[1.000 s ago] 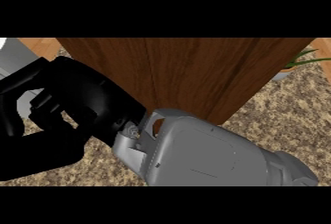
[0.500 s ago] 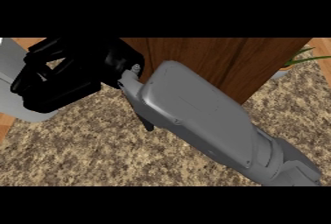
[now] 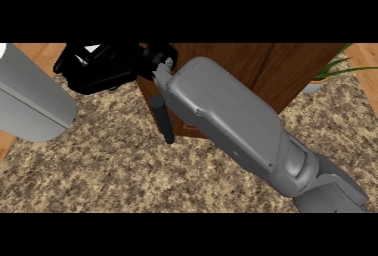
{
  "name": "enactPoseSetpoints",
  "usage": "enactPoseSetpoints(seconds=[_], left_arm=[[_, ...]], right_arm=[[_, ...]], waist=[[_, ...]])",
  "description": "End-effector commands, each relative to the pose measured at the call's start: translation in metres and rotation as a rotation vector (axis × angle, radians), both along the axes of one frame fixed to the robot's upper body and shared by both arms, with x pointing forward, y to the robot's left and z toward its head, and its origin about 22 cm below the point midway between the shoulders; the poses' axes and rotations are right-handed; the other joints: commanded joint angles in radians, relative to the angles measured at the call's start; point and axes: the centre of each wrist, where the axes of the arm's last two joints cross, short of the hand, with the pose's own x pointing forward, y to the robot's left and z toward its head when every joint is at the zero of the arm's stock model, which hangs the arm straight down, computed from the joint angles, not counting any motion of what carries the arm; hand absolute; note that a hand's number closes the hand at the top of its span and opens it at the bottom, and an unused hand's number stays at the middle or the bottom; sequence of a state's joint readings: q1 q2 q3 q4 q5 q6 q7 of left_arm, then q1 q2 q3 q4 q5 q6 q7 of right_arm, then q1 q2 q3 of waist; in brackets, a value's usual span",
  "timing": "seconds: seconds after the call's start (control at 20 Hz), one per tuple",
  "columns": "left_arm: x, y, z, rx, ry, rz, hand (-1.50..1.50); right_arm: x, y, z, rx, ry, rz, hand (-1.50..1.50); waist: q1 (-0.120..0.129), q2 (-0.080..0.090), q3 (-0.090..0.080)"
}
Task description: Pick up the wine, place it into the cabinet and close the cabinet
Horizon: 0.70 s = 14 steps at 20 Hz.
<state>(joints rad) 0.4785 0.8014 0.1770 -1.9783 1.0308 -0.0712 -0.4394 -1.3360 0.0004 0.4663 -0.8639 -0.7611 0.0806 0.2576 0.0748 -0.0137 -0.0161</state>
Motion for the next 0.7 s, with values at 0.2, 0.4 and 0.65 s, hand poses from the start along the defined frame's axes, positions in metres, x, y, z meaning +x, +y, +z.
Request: enactPoseSetpoints(seconds=[0.2,0.4,0.65], left_arm=[[0.004,-0.01,0.007,-0.037,0.0,-0.077,-1.5],[0.005,-0.017,0.007,-0.051,0.004,-0.085,-1.5],[0.008,-0.032,0.005,-0.082,0.015,-0.126,-1.5]], right_arm=[[0.054,-0.08,-0.018,0.036,-0.001,-0.272,1.5],[0.059,-0.096,-0.025,0.065,0.007,-0.326,1.5],[0.058,-0.091,-0.03,0.082,0.001,-0.289,1.5]], waist=[[-0.033,0.042,0.015],[-0.062,0.046,0.016],[-0.077,0.05,0.014]])
